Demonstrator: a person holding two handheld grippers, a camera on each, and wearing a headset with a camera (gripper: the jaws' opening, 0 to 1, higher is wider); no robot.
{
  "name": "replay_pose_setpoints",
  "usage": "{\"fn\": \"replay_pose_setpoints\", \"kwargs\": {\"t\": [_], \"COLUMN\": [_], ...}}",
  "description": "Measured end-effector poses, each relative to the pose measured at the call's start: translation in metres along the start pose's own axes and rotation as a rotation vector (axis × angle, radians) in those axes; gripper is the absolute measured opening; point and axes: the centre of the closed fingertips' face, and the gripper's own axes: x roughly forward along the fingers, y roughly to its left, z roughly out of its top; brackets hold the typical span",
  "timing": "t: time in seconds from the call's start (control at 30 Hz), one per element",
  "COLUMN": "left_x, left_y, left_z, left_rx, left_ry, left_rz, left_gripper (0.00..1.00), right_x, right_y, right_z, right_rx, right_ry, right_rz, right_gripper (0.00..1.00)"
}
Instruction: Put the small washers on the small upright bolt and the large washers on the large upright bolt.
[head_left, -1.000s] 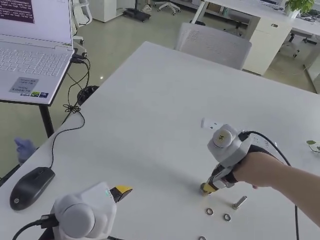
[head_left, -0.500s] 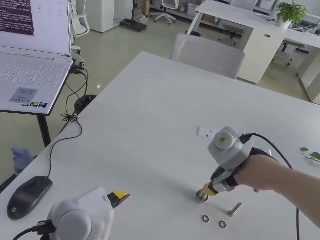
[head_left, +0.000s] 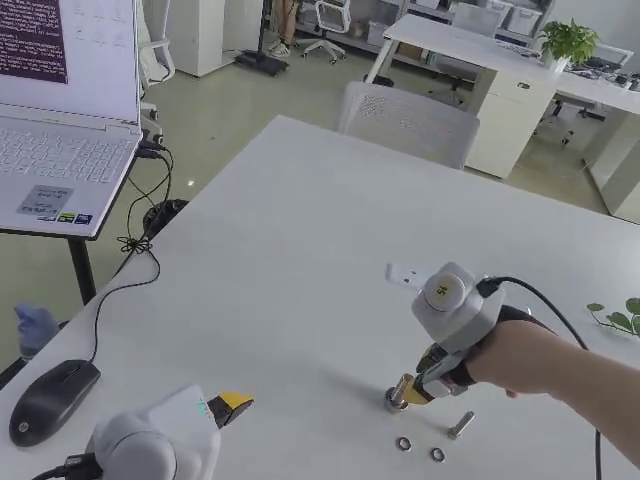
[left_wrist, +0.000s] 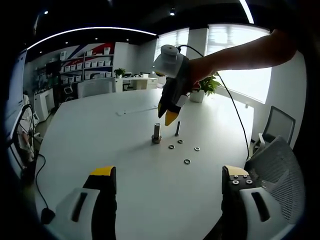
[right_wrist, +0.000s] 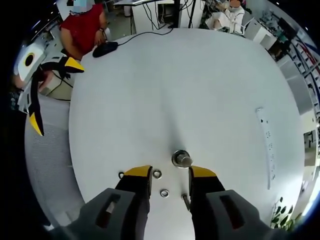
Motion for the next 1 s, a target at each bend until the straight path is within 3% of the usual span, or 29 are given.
{"fn": "replay_pose_setpoints", "kwargs": {"t": [0.5,1.0], "left_x": [-0.002,0.001], "left_y": [0.0,0.0], "left_z": [0.005,0.002], "left_rx": [0.004,0.001], "left_ry": [-0.012,0.001], "left_rz": [0.006,0.0], "left_gripper": [0.88,0.94], "right_x": [-0.002,0.018], "right_y": [0.02,0.018], "right_z": [-0.016,-0.031], "right_rx": [0.011,0.027], "right_ry": [0.008,0.004], "right_rz": [0.013,0.012], "right_gripper": [0.3,0.3]}}
